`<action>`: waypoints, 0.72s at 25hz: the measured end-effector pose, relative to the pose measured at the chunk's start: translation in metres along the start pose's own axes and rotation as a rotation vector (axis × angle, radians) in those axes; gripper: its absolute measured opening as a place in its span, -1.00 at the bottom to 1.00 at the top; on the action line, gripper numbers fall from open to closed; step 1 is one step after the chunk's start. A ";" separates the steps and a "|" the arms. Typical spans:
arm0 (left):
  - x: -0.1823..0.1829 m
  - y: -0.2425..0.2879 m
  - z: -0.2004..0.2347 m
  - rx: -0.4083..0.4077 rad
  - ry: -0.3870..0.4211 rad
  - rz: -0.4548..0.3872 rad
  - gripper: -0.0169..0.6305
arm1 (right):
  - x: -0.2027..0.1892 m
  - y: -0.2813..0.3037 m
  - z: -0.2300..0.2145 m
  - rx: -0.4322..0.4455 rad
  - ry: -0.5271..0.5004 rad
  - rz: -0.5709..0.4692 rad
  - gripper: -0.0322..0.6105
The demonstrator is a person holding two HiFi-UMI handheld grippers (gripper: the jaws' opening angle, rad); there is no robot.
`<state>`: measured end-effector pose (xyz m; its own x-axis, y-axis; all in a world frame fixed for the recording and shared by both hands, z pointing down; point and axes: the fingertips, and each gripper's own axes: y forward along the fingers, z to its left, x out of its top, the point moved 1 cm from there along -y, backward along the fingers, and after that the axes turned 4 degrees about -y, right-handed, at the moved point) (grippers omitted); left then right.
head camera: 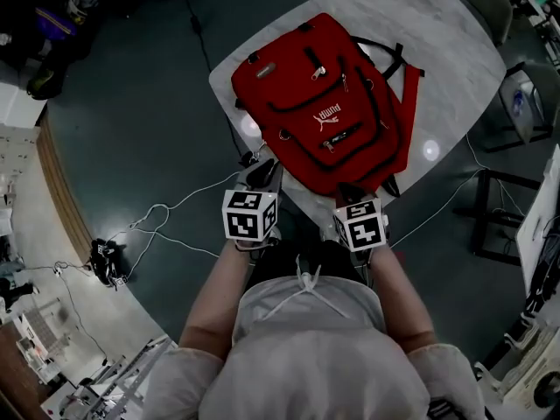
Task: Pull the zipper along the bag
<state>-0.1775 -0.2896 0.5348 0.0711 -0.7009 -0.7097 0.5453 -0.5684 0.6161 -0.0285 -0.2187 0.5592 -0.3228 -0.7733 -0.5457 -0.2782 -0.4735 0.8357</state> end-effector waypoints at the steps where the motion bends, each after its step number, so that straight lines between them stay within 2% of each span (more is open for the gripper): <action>1: 0.006 -0.005 -0.005 -0.005 0.009 -0.023 -0.78 | 0.010 -0.006 -0.001 -0.007 -0.008 -0.039 -0.81; 5: 0.036 -0.030 -0.022 -0.016 0.049 -0.115 -0.88 | 0.051 -0.034 0.000 -0.020 -0.021 -0.189 -0.82; 11: 0.081 -0.068 -0.057 -0.055 0.096 -0.250 -0.89 | 0.104 -0.087 0.009 0.004 -0.047 -0.381 -0.82; 18: 0.125 -0.109 -0.092 -0.101 0.138 -0.397 -0.89 | 0.156 -0.149 0.012 -0.017 -0.085 -0.634 -0.82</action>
<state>-0.1510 -0.2762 0.3475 -0.0538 -0.3682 -0.9282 0.6314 -0.7327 0.2540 -0.0486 -0.2634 0.3486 -0.1709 -0.3053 -0.9368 -0.4247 -0.8351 0.3496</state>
